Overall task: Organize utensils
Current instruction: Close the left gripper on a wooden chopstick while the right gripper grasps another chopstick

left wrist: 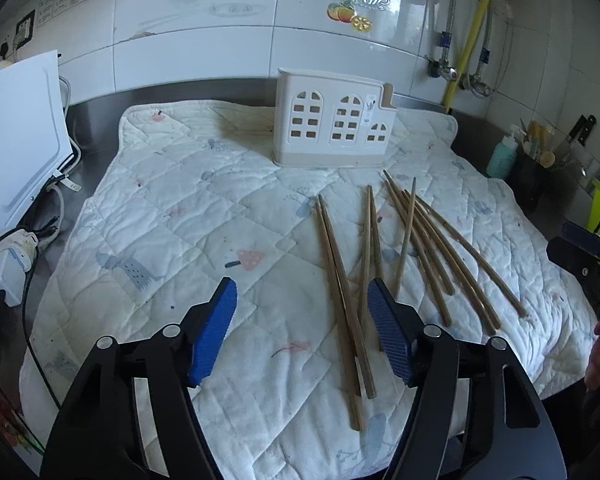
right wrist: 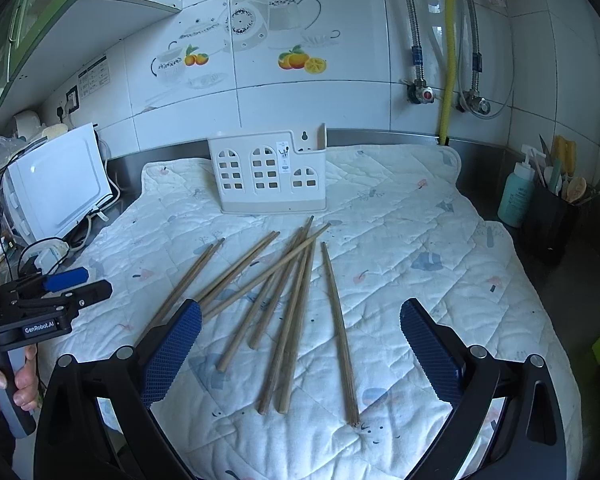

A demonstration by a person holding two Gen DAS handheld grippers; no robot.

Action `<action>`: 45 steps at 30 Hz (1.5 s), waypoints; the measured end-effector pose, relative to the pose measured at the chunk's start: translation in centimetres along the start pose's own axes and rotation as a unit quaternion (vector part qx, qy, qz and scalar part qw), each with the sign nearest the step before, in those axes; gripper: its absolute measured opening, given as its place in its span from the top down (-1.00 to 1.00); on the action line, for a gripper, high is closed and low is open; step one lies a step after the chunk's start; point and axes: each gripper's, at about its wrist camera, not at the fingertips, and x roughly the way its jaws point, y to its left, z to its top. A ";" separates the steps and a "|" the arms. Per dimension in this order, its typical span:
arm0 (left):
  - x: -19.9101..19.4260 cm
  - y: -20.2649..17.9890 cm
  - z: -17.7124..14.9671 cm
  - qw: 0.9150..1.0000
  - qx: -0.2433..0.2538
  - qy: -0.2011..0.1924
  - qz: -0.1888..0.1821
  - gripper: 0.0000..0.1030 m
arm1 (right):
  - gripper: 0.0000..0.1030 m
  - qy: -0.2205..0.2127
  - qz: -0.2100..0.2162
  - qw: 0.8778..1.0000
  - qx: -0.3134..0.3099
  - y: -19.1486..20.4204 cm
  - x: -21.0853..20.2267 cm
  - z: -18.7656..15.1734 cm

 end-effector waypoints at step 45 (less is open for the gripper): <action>3.3 -1.7 -4.9 0.998 0.045 0.032 0.001 0.64 | -0.49 0.053 0.015 0.998 0.026 -1.9 3.5 -4.0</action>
